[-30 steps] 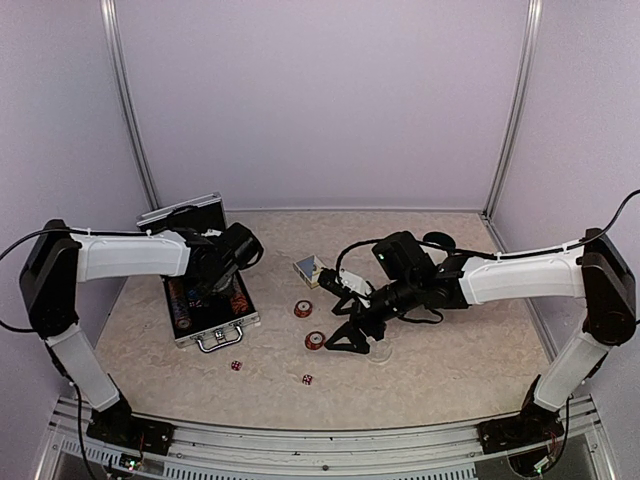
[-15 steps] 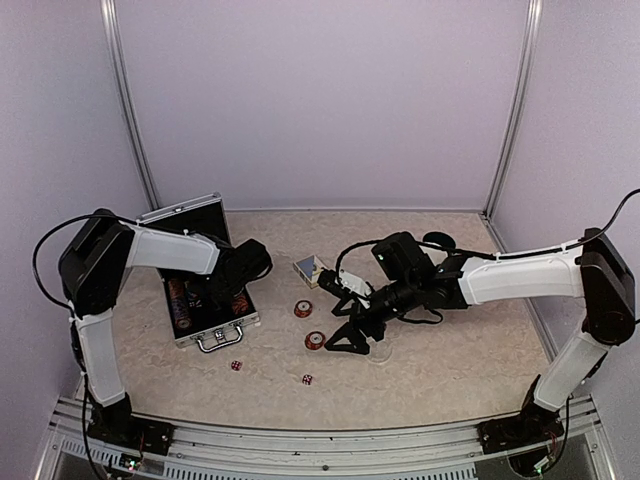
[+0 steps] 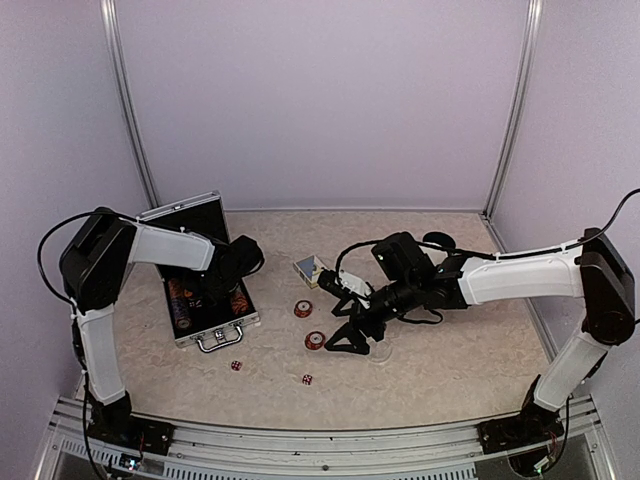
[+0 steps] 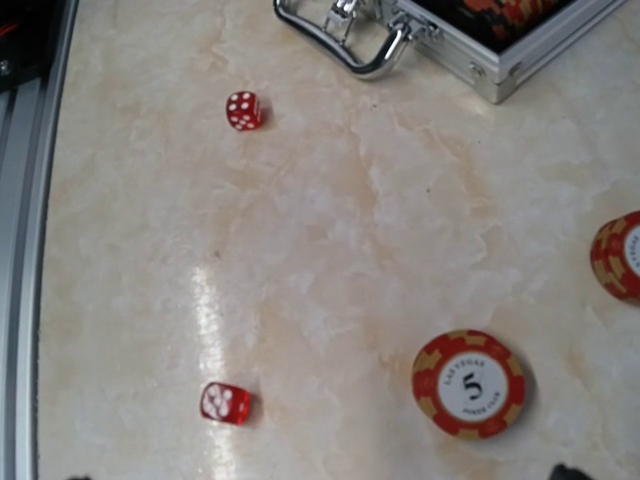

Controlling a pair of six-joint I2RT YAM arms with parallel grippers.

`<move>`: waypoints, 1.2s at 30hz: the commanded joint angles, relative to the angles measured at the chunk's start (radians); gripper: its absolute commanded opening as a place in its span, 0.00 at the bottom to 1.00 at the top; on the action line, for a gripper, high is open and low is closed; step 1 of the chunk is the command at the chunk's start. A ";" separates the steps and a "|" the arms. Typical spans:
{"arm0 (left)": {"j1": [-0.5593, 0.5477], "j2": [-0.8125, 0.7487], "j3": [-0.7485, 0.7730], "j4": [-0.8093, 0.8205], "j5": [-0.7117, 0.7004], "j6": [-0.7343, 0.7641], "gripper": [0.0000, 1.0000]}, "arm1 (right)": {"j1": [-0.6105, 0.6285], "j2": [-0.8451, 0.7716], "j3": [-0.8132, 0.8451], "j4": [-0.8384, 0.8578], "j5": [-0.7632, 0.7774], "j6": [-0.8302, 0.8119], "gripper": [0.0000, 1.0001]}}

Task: Pack up texas hold em set
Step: Place the big blind button in the poker case, then pick up the dice from the center of the board.

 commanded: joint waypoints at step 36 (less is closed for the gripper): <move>-0.225 -0.539 -0.285 0.427 0.519 0.019 0.73 | -0.023 -0.041 0.042 -0.085 0.206 0.076 0.99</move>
